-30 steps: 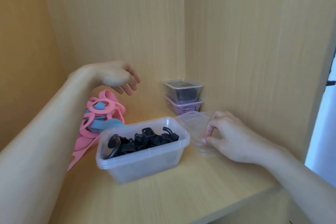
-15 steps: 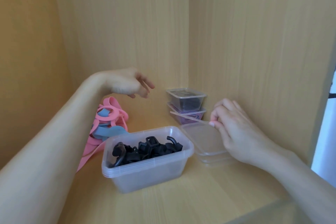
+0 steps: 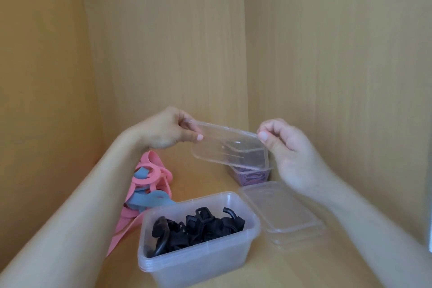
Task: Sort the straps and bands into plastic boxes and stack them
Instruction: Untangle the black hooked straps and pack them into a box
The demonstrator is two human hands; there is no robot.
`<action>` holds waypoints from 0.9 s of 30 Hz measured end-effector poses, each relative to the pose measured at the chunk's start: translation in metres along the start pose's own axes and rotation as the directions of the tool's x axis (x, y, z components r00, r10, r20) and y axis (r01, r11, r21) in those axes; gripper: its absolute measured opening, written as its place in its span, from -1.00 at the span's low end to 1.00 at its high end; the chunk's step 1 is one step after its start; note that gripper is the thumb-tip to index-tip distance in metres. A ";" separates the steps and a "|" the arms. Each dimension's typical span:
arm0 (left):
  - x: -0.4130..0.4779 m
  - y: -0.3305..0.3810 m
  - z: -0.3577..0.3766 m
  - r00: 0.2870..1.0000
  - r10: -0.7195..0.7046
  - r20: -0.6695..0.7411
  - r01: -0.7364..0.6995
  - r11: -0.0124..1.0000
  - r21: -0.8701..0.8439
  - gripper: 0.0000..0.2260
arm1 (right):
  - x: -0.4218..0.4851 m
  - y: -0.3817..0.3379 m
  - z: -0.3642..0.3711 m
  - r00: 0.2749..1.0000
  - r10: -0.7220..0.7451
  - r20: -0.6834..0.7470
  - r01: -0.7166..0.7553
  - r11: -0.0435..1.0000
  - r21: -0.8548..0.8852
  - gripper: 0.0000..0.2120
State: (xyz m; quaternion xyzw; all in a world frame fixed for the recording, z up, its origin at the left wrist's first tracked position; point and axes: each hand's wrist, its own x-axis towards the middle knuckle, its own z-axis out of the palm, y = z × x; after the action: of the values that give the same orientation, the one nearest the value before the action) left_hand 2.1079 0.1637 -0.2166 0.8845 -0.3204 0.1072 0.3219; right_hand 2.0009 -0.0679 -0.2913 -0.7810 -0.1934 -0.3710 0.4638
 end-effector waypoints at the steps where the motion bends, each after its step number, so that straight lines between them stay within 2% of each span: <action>1: 0.000 -0.002 -0.001 1.000 0.004 -0.029 -0.004 1.000 -0.010 -0.92 | 0.008 0.003 0.001 0.999 0.023 -0.037 -0.021 0.999 0.037 -0.77; 5: 0.005 -0.008 -0.002 0.996 0.022 -0.090 -0.030 0.996 -0.086 -0.87 | 0.034 0.019 0.003 0.986 0.036 -0.165 0.000 0.977 0.213 -0.82; 7: 0.007 -0.011 -0.002 0.995 0.021 -0.095 -0.030 0.994 -0.102 -0.85 | 0.037 0.029 0.013 0.971 0.028 -0.236 0.016 0.983 0.184 -0.82; 11: 0.007 -0.016 -0.001 0.997 0.025 -0.069 -0.033 0.992 -0.122 -0.82 | 0.029 0.059 0.035 0.944 0.177 -0.277 -0.134 0.977 0.167 -0.77; 14: -0.001 -0.007 -0.002 0.999 -0.003 -0.050 -0.004 0.990 -0.140 -0.79 | 0.027 0.069 0.036 0.926 0.254 -0.280 -0.183 0.949 0.257 -0.80; 16: -0.007 0.000 -0.003 0.999 -0.020 -0.049 0.010 0.981 -0.193 -0.77 | 0.026 0.069 0.035 0.925 0.272 -0.265 -0.186 0.932 0.310 -0.82; 18: -0.011 0.005 -0.003 0.994 -0.081 -0.079 0.057 0.960 -0.275 -0.96 | 0.026 0.070 0.036 0.927 0.291 -0.238 -0.207 0.923 0.323 -0.85; 20: -0.014 0.005 0.002 0.981 -0.156 -0.112 0.115 0.946 -0.304 -0.76 | 0.025 0.069 0.038 0.923 0.322 -0.210 -0.232 0.902 0.364 -0.88; 21: -0.014 0.000 0.004 0.976 -0.173 -0.129 0.128 0.945 -0.299 -0.72 | 0.025 0.068 0.038 0.923 0.335 -0.189 -0.242 0.888 0.392 -0.91; 24: -0.027 -0.010 0.009 0.963 -0.212 -0.168 0.150 0.935 -0.320 -0.76 | 0.024 0.064 0.037 0.921 0.375 -0.100 -0.301 0.852 0.428 -0.94; 27: -0.053 -0.029 0.010 0.949 -0.236 -0.209 0.158 0.930 -0.332 -0.76 | 0.019 0.059 0.039 0.914 0.405 0.039 -0.388 0.839 0.383 -0.91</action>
State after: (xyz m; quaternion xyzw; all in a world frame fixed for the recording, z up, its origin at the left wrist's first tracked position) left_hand 2.0848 0.2004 -0.2599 0.8303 -0.2000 0.1309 0.5034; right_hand 2.0674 -0.0642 -0.3226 -0.6902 -0.0863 -0.2389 0.6776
